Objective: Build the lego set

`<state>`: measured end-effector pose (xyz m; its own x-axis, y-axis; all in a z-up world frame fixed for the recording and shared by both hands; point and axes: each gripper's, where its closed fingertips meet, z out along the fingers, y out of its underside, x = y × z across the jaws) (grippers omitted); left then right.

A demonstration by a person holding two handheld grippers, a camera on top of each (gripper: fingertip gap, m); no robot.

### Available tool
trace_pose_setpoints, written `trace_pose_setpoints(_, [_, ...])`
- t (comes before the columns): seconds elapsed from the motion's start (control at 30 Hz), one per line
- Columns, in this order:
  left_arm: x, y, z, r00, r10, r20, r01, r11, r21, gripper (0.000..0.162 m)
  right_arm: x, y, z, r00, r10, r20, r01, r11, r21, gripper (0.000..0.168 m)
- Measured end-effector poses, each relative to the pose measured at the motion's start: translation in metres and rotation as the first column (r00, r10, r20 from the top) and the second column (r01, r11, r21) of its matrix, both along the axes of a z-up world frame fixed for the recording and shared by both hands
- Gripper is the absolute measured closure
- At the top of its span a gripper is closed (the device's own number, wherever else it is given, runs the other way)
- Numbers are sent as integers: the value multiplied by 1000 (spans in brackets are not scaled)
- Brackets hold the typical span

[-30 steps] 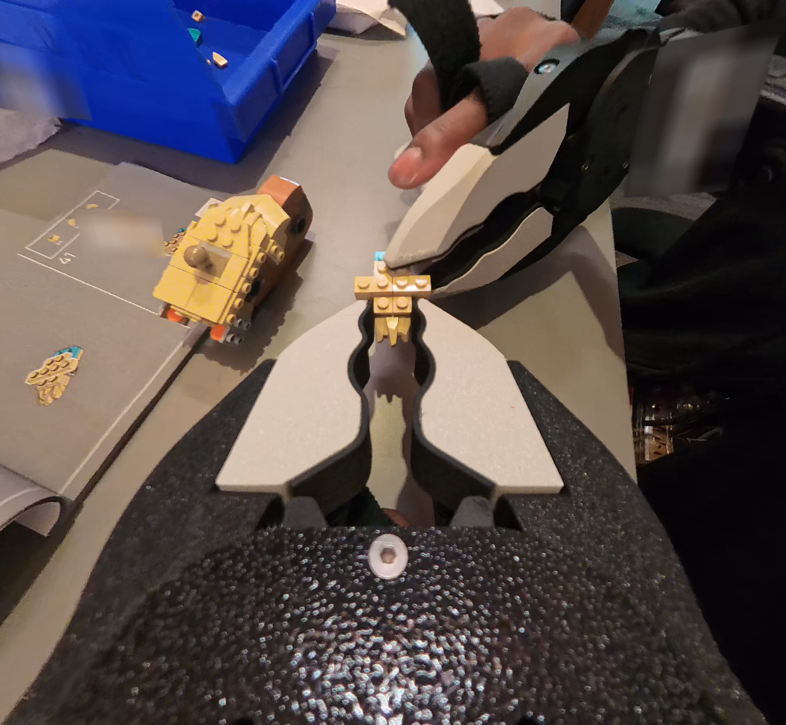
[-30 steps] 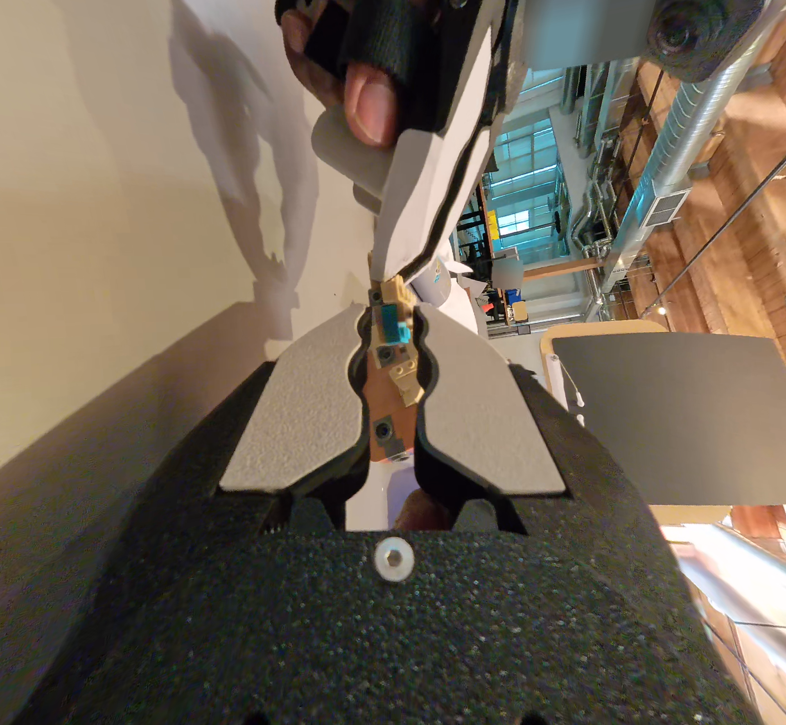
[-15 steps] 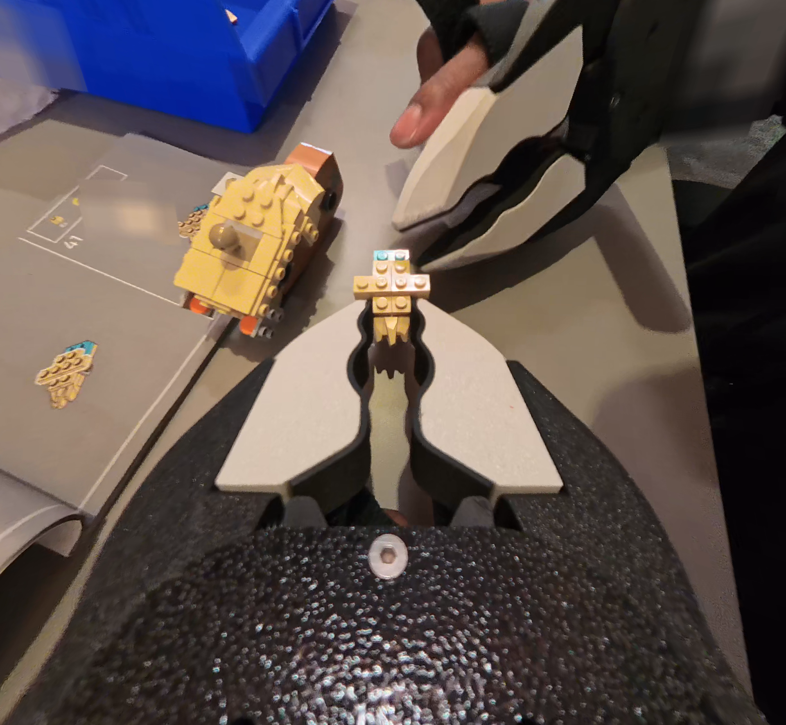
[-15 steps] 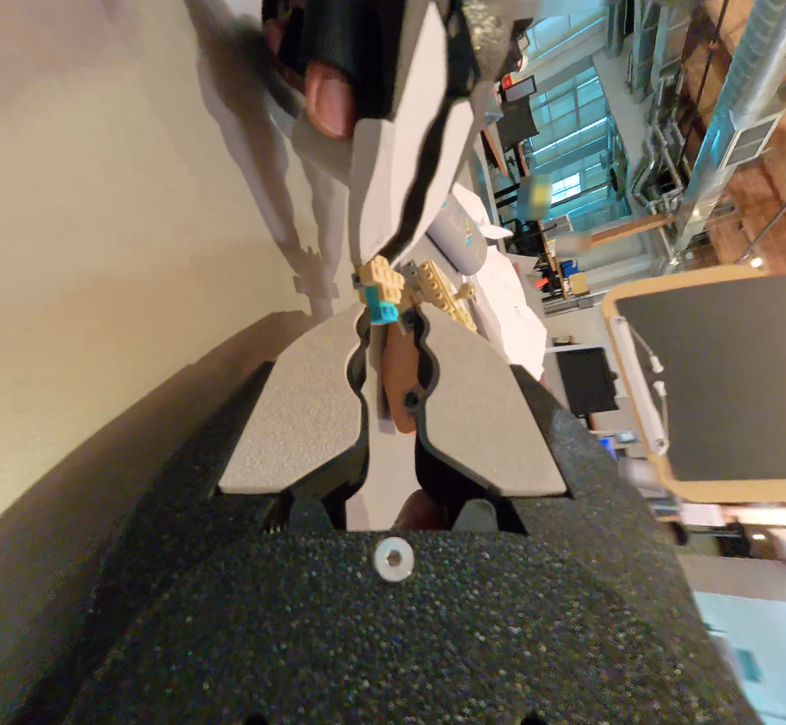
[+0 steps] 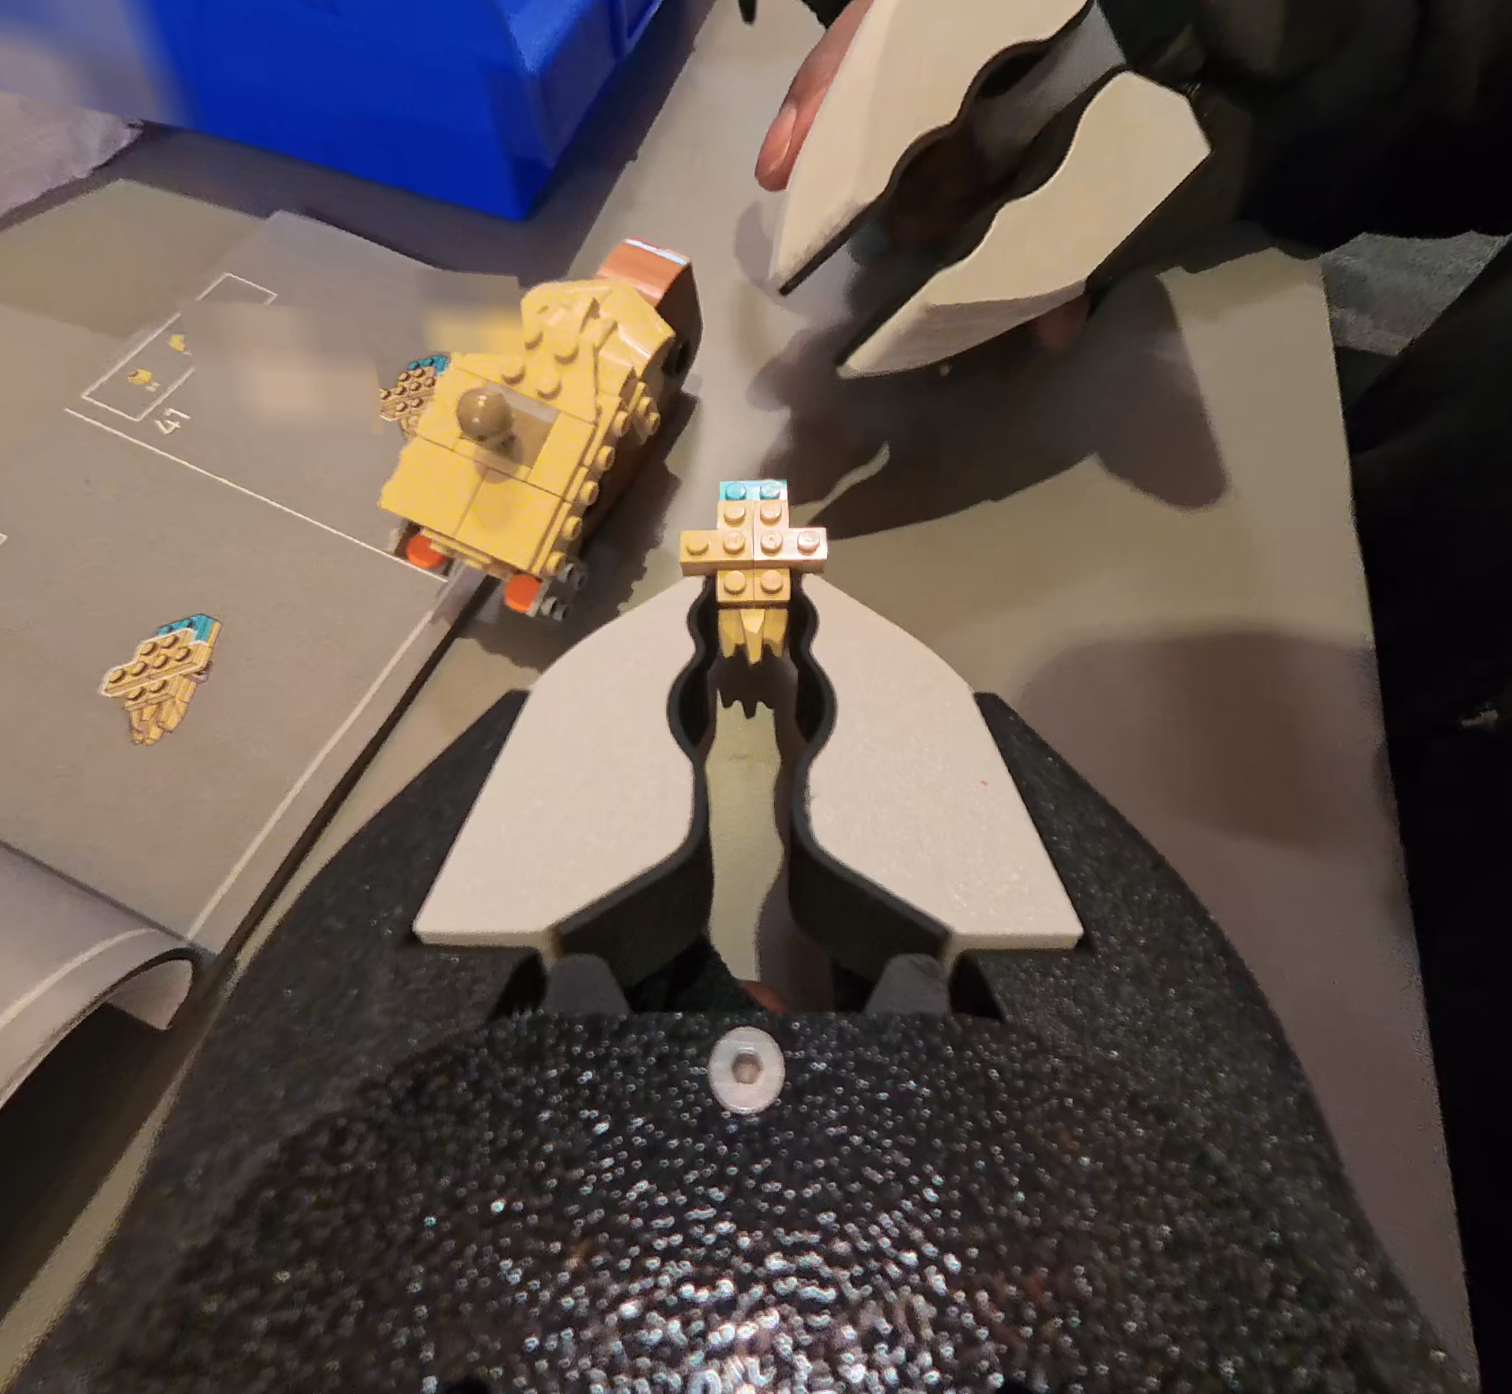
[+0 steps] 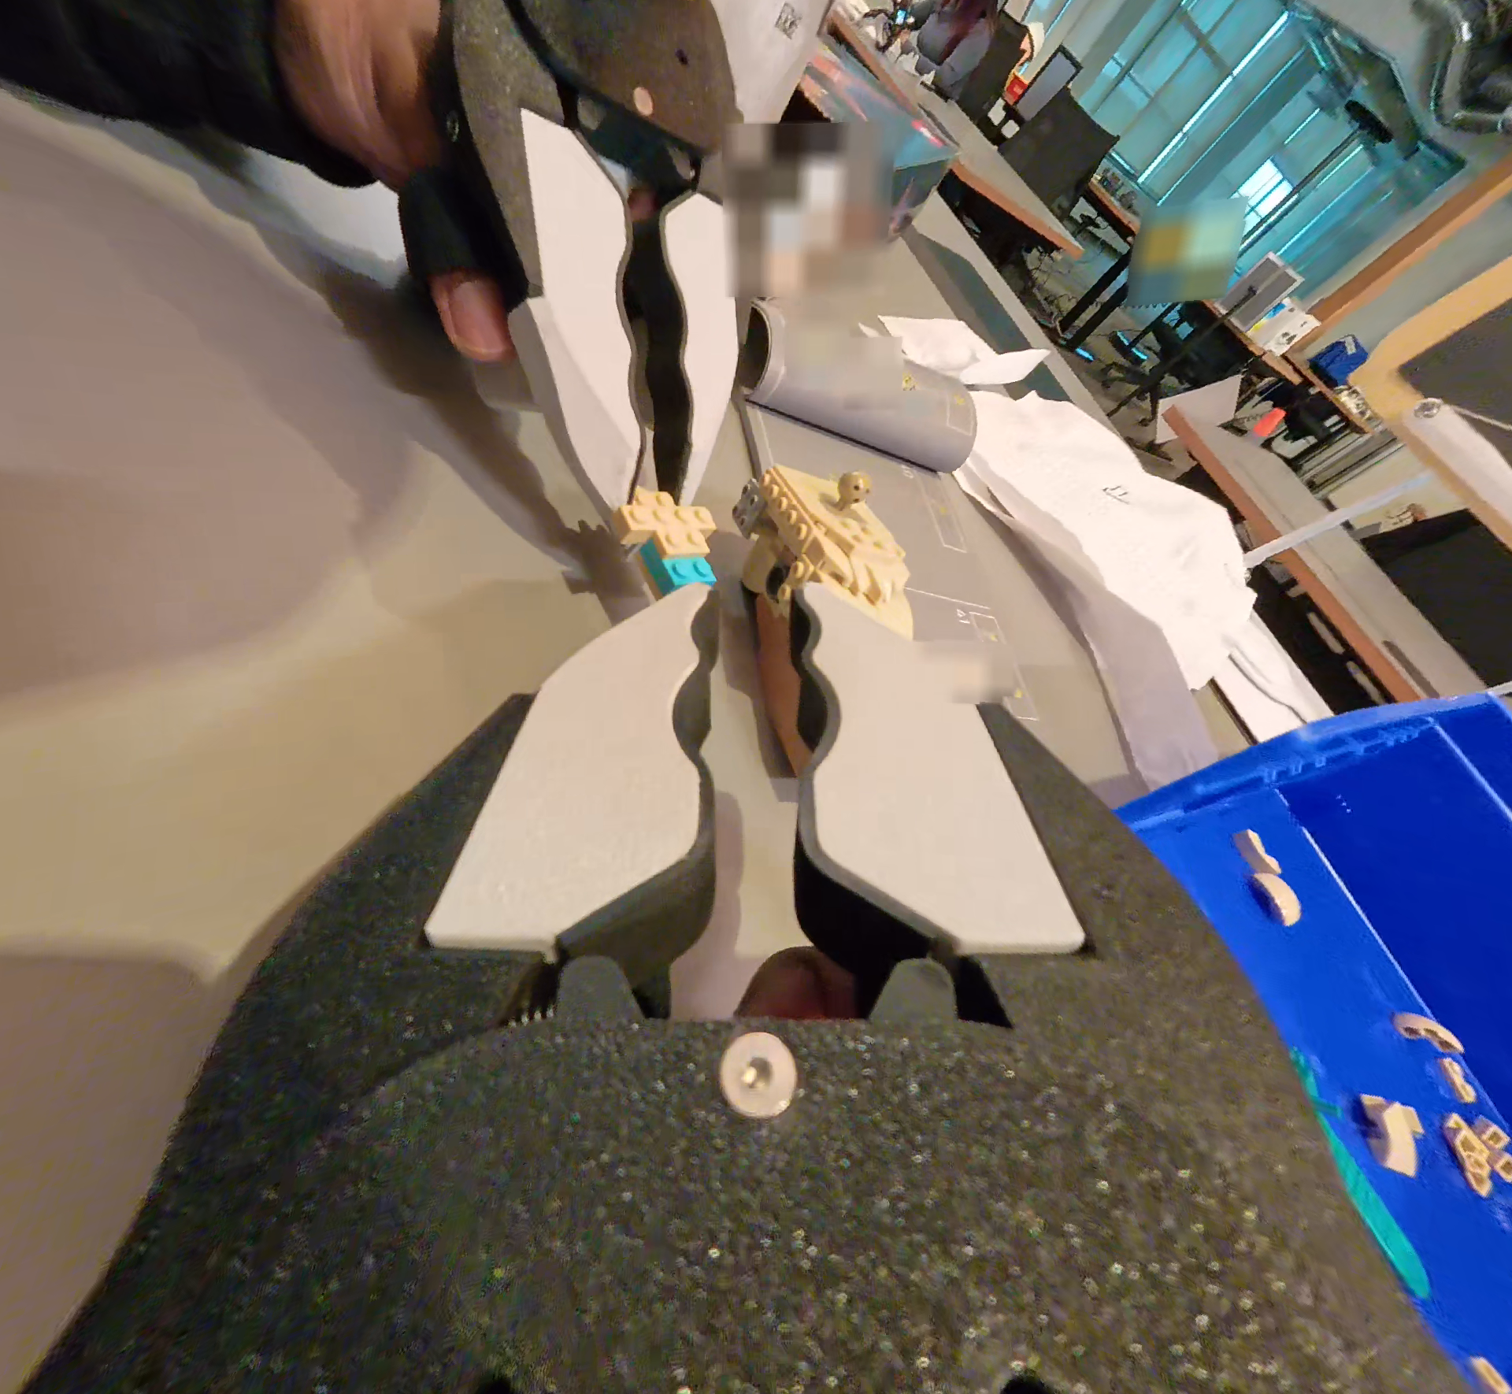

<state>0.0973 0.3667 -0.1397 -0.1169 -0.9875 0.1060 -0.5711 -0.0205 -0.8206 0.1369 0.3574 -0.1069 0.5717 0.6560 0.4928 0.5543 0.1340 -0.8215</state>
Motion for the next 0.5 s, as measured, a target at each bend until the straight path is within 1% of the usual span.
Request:
trace_pose_setpoints(0.17, [-1,3,-2,1000,7,-16,-8,1000,-7,146,3,2,2,999,-8,-37,7,1000,-26,153])
trace_pose_setpoints(0.5, [-6,1,-20,992,-5,-124,14,998,69,146,4,2,7,995,-14,-98,7,998,-64,153])
